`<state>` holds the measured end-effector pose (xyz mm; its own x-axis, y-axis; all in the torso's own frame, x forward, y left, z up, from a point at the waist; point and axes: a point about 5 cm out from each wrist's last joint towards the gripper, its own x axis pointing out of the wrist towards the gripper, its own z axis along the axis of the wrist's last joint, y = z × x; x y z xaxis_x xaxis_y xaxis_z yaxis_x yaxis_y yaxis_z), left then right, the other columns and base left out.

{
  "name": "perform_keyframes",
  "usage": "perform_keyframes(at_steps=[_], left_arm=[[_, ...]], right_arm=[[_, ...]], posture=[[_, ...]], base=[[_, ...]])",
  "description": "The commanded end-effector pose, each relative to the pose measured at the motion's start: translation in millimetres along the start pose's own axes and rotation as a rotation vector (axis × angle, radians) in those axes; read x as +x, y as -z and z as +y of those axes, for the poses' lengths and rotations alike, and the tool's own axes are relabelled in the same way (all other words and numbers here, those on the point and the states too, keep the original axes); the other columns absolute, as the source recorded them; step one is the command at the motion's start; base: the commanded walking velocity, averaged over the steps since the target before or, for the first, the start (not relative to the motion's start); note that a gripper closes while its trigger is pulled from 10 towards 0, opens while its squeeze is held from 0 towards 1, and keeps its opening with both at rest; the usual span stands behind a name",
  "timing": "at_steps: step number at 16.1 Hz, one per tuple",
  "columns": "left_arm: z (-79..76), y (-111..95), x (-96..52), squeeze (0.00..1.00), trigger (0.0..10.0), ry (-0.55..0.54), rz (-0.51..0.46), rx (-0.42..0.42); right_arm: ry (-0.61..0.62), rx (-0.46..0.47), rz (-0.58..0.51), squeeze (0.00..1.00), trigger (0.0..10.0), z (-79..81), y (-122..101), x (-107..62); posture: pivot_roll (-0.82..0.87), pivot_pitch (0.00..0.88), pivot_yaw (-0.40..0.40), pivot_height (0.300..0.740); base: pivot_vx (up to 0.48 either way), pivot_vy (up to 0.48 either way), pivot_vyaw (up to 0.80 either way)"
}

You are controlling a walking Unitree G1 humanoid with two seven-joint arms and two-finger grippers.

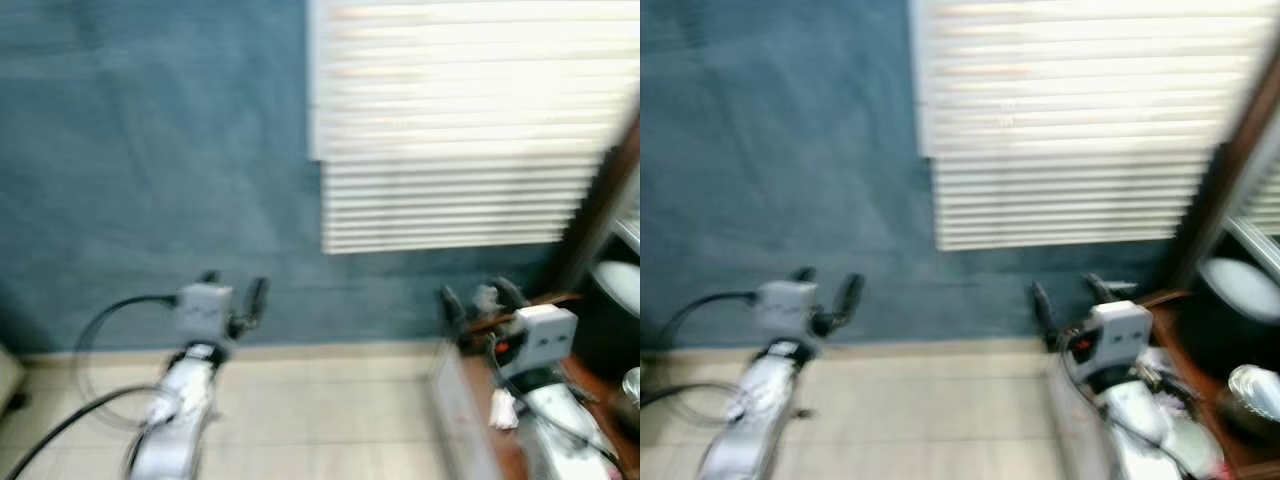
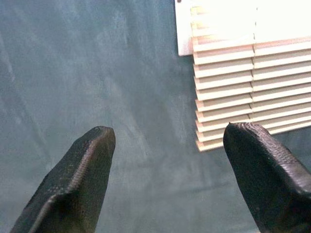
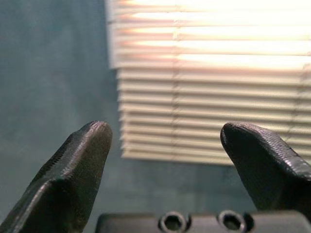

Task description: Clean up the room

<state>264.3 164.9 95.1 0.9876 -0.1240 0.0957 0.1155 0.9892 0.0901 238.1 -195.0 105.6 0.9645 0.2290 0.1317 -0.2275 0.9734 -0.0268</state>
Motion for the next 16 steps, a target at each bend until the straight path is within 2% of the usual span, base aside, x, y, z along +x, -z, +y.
perform_keyframes(at_steps=[1,2,3,4,7,9,16], left_arm=[[9.5,-2.6,-12.0,0.0,10.0,-0.039,0.007,-0.014],[17.4,6.1,-38.7,0.0,10.0,-0.074,0.044,-0.043],[18.6,11.5,-51.0,0.0,10.0,-0.077,0.073,-0.034],[17.7,21.6,-72.7,0.0,10.0,-0.089,0.132,-0.015],[9.7,14.9,-76.8,0.0,10.0,-0.114,0.136,-0.036],[13.4,10.5,-75.8,0.0,10.0,-0.155,0.14,-0.048],[21.7,9.2,-70.6,0.0,10.0,-0.158,0.138,-0.043]], right_arm=[[-0.095,0.034,0.031,0.0,10.0,16.3,3.1,-2.0],[-0.121,0.073,0.065,0.0,10.0,21.8,9.9,-5.6],[-0.125,0.083,0.087,0.0,10.0,21.8,14.2,-7.3],[-0.113,0.109,0.137,0.0,10.0,16.6,25.8,-10.0],[-0.164,0.158,0.21,0.0,10.0,19.5,39.1,-5.6],[-0.155,0.204,0.215,0.0,10.0,21.0,41.2,2.5],[-0.104,0.172,0.202,0.0,10.0,20.2,38.3,-0.5]], posture=[[-0.11,0.0,0.009,0.74],[-0.08,0.0,-0.009,0.74],[-0.07,0.0,-0.013,0.74],[-0.05,0.0,-0.022,0.74],[-0.03,0.0,-0.028,0.74],[0.0,0.0,-0.028,0.74],[0.01,0.0,-0.023,0.74]], base=[[0.0,0.0,0.0],[0.0,0.0,0.0],[0.0,0.0,0.0],[0.0,0.0,0.0],[0.0,0.0,0.0],[0.0,0.0,0.0],[0.0,0.0,0.0]])
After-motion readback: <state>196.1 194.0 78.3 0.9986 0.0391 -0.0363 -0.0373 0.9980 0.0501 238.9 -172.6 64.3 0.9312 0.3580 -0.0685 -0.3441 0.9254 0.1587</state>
